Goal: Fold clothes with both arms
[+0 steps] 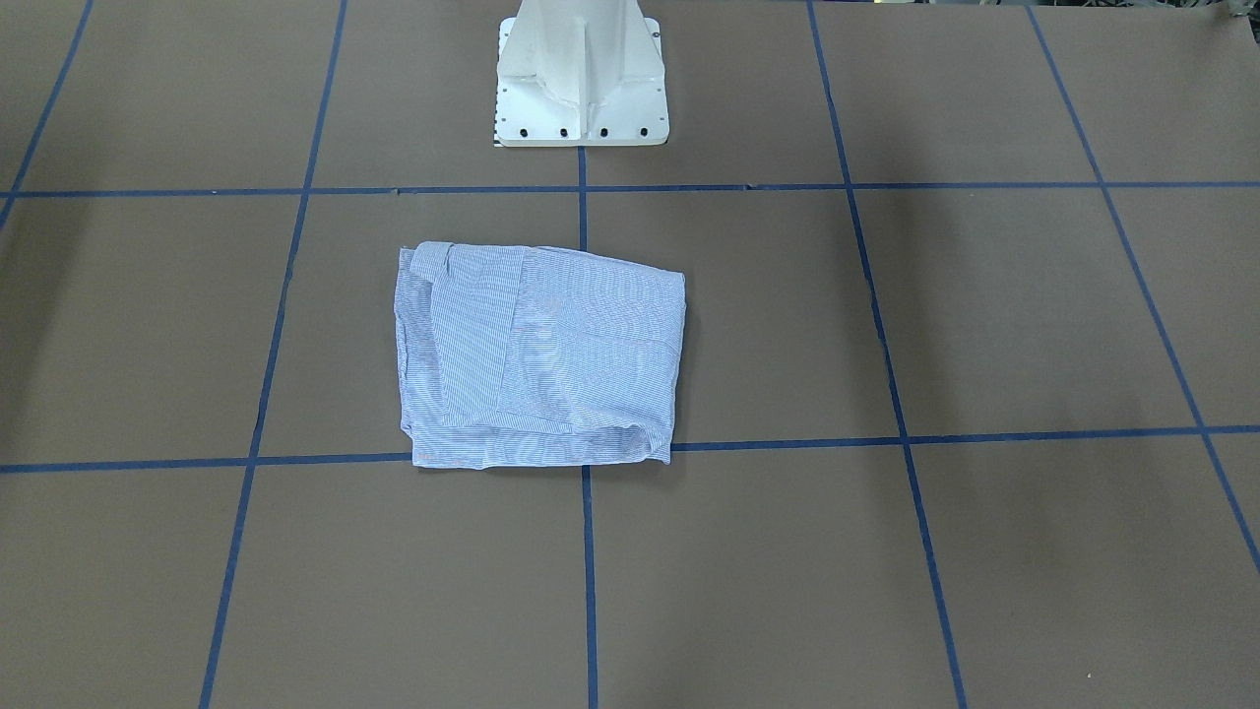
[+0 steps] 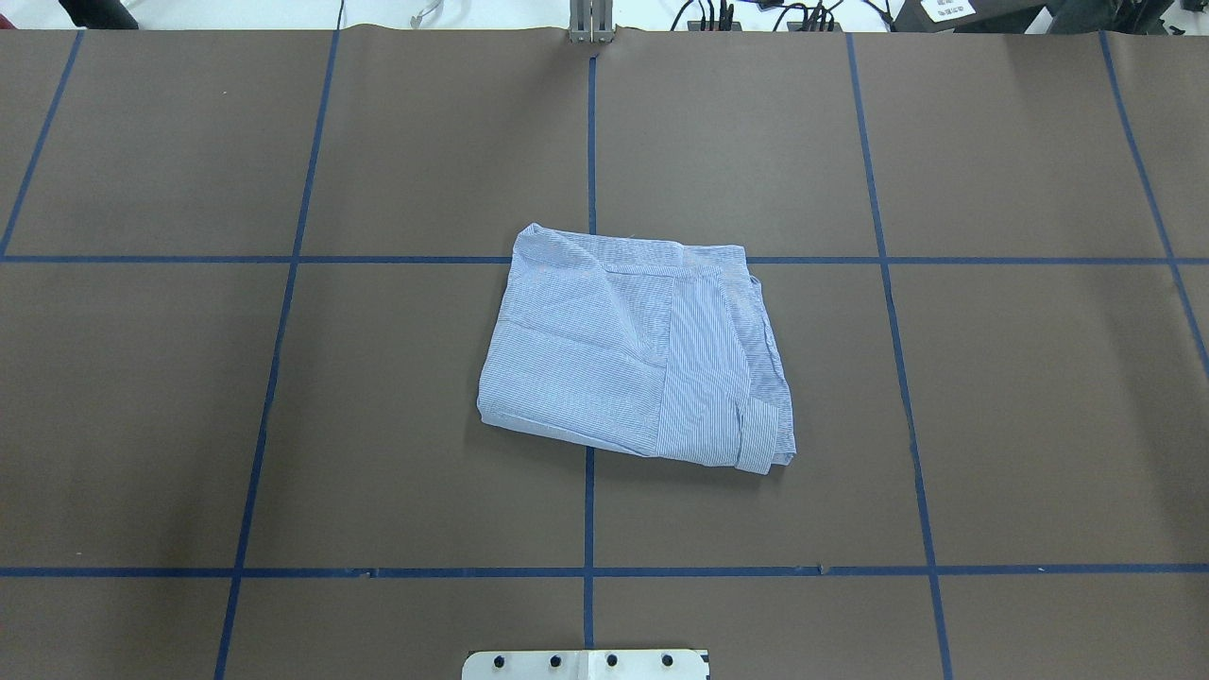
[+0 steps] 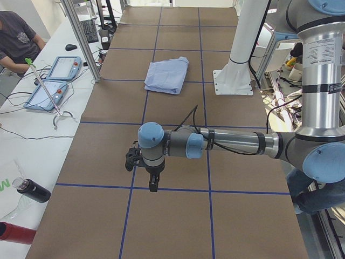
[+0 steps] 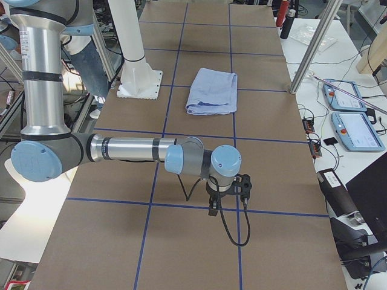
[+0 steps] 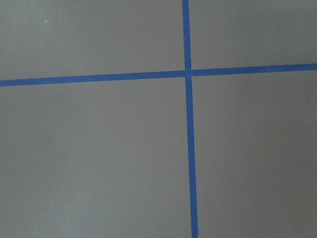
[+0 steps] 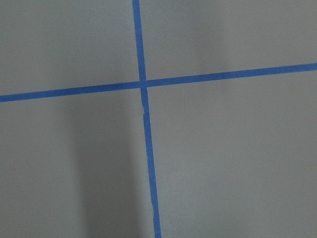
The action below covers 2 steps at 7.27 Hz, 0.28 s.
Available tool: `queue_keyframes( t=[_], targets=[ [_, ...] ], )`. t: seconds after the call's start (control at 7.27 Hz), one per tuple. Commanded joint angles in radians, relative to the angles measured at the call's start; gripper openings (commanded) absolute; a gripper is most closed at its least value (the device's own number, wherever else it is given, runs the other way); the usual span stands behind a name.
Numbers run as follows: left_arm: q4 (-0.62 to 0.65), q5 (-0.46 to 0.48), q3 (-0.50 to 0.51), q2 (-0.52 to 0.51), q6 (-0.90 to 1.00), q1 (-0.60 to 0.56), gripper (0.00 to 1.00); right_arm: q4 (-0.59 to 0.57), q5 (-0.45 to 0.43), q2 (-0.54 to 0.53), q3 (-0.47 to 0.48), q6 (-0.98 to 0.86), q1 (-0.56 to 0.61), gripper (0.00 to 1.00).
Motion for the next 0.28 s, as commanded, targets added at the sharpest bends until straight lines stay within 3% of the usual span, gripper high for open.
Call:
queue_keyframes(
  t=[0.0,0.14],
  targets=[
    [0.009,-0.071,0.002,-0.006,-0.001,-0.001,1.0,0.003,0.006,0.001,0.003,0.0,0.0,1.0],
    [0.007,-0.07,0.003,-0.006,-0.001,0.0,1.0,0.003,0.006,0.001,0.004,0.0,0.0,1.0]
  ],
)
